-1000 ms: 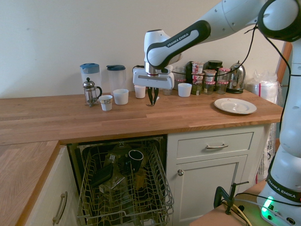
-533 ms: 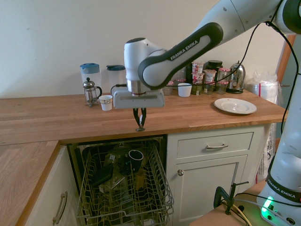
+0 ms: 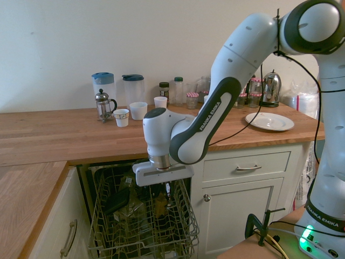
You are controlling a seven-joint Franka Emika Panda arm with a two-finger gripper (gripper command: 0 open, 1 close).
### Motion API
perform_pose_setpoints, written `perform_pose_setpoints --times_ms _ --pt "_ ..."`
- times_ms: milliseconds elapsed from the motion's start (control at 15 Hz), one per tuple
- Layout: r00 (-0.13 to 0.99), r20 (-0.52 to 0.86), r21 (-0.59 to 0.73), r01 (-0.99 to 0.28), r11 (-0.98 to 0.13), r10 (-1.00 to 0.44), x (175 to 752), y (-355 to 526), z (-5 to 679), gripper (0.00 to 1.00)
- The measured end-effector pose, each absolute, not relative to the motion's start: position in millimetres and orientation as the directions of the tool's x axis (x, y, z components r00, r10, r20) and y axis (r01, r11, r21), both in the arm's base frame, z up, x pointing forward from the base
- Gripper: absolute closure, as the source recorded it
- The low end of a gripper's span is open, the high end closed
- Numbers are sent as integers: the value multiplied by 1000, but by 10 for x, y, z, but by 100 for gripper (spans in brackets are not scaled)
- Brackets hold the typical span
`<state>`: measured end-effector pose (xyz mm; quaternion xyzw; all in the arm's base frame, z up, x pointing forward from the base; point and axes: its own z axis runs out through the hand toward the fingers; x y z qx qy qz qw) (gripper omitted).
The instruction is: Put the spoon in the dishwasher
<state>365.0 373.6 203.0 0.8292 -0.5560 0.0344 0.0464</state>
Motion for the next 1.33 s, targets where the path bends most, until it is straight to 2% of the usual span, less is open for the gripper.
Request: perform_pose_setpoints --times_ms 267,333,1333 --pt "401 88 98 -914 -393 -912 3689 3846 1538 100" --pt "401 90 105 -914 -392 -911 3724 3842 1460 0" --pt "403 83 104 -913 -394 -912 3982 3797 1435 0"
